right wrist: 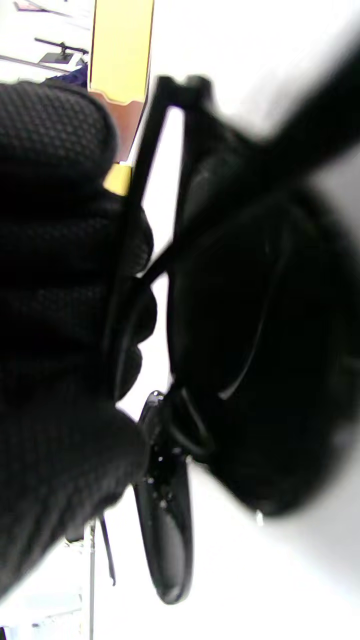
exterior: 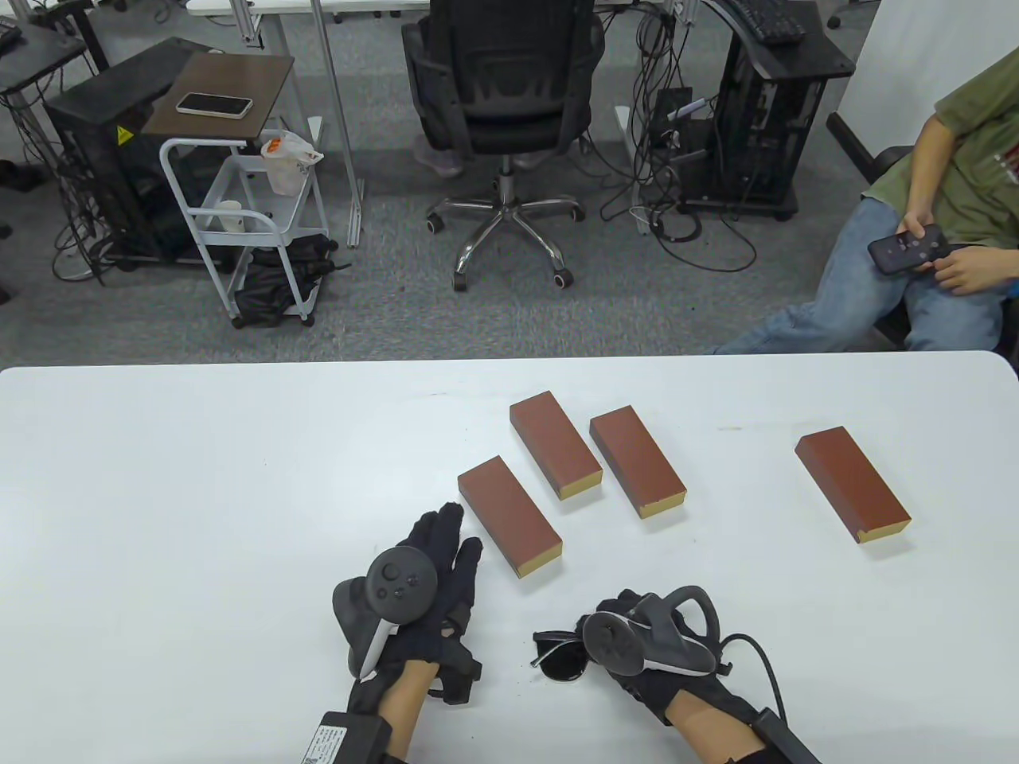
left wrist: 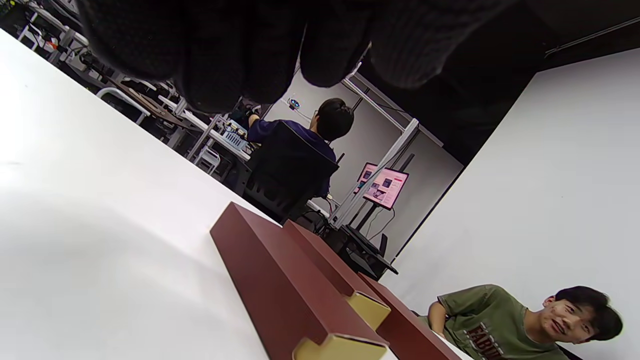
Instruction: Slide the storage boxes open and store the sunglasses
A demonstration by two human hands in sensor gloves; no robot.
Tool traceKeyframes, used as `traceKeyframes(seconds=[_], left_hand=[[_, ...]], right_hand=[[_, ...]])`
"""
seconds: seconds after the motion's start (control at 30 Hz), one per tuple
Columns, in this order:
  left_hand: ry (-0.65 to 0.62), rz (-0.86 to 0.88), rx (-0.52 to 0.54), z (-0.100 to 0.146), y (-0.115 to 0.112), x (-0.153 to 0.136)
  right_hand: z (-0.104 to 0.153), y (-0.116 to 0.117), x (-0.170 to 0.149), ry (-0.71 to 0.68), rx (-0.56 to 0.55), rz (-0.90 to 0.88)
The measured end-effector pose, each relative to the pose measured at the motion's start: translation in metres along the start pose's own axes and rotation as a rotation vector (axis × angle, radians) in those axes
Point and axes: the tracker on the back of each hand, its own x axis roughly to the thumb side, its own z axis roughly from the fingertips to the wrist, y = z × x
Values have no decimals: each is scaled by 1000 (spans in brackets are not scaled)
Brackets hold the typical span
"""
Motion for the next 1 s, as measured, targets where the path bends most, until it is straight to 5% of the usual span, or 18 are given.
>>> traceKeyframes(seconds=[0.17, 0.37, 0.67, 1.0], left_hand=[[-22, -83, 14, -1, 2, 1], [-43, -161, 6, -1, -1, 2], [-40, -178, -20, 0, 0, 2], [-45, -204, -58, -2, -12, 1]], right_hand=[[4, -21, -36, 128, -111, -64], [7, -47, -122, 409, -244, 111], [4, -20, -239, 786, -103, 312], [24, -1, -304, 1079, 45, 160]])
